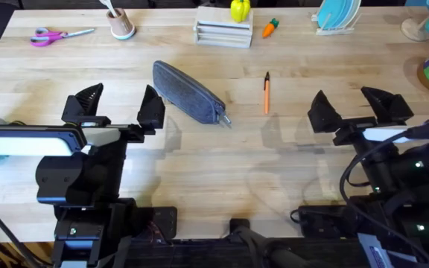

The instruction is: Unzip the bag, pick up the pens from the table one at a time and place them inside, then zip the bag closed.

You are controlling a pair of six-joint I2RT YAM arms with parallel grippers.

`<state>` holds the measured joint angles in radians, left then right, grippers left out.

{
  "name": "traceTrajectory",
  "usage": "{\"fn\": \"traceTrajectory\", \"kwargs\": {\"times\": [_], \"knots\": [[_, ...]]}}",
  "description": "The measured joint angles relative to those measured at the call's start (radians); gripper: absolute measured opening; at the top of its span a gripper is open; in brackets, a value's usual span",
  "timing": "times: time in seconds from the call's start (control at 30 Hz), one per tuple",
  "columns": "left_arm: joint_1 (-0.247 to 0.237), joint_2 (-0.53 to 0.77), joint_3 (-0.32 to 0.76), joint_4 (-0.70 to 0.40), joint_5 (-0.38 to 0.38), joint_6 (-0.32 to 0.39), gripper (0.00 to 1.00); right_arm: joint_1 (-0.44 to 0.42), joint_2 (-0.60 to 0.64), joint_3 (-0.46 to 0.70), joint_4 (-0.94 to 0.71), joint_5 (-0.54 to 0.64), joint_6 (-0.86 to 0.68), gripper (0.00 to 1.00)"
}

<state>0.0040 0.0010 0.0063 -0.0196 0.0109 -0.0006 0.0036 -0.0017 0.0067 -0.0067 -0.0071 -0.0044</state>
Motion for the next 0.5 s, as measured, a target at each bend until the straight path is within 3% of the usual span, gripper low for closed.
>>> {"fn": "traceTrajectory", "kwargs": {"times": [0.5], "knots": [[0.000,0.000,0.000,0.001,-0.001,0.000,0.993,0.000,0.000,0.001,-0.007,0.003,0.000,0.998]]}}
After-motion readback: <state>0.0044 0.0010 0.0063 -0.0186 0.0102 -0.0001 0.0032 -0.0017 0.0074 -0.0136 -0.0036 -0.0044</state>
